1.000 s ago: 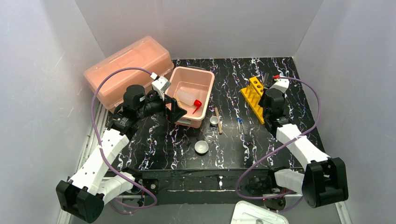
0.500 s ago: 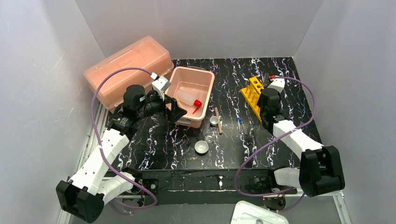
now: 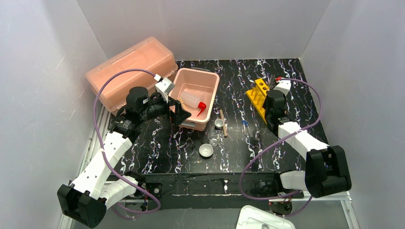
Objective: Organize the chemistry lab equipment
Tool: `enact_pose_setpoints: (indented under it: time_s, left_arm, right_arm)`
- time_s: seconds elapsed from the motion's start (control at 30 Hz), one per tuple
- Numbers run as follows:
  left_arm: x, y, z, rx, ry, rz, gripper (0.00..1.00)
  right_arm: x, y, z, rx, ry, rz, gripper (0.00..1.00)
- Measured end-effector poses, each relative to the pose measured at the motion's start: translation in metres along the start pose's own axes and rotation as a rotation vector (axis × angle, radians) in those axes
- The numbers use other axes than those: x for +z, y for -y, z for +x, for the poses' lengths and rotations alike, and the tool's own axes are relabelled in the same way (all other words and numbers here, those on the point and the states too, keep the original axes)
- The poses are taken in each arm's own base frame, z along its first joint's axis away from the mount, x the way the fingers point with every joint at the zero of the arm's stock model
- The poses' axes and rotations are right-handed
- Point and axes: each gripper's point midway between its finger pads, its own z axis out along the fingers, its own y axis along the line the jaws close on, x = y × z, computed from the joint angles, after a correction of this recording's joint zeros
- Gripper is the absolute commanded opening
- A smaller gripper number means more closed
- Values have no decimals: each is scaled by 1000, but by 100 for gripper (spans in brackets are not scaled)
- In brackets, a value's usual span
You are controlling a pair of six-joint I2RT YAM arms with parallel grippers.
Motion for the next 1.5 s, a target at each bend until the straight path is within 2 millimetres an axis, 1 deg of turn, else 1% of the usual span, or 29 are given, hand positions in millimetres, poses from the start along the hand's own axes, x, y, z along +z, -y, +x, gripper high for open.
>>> enact_pose_setpoints:
  time_s: [0.23,0.43,0.6,0.63,0.7,0.73,0.83,0.9,1.0,1.1,1.2,1.27,1.33,1.43,1.5]
  left_arm:
    - [0,0,0,1,0,0,98]
    - [0,0,0,6,0,-1,98]
    - [0,0,0,7,0,-1,98]
    - [0,0,0,7,0,-1,98]
    - [0,0,0,7,0,-1,98]
    - [0,-1,0,8,0,-1,98]
    - [0,-1,0,8,0,-1,98]
    - [0,-1,0,10,0,-2,98]
    - [0,-1,0,12,0,-2,98]
    - [0,-1,0,14,0,-3,98]
    - [0,-1,0,14,0,-4,98]
    - [0,-1,0,14,0,-4,98]
    - [0,-1,0,14,0,-4,98]
    - [0,-1,0,15,0,-5,100]
    - [0,-1,0,15,0,-5,99]
  right_arm:
    - [2,0,1,-4,-2,1,9]
    - [7,-1,13,-18,-35,11,9]
    - [8,-1,14,-11,-37,16,9]
    - [8,-1,14,-9,-37,17,12]
    - [7,0,14,-2,-39,21,26]
    - [7,0,14,1,-41,23,32]
    - [7,1,16,7,-52,29,45]
    - [6,2,21,6,-70,34,54]
    - [3,4,23,11,-77,37,58]
    - [1,4,22,15,-73,35,59]
    - [-1,2,19,18,-68,26,58]
    - [-5,1,16,22,-62,16,56]
    - [-11,-2,8,34,-47,-9,55]
    - [-24,-12,-4,56,-26,-70,55]
    - [-35,-27,-8,59,-29,-133,55]
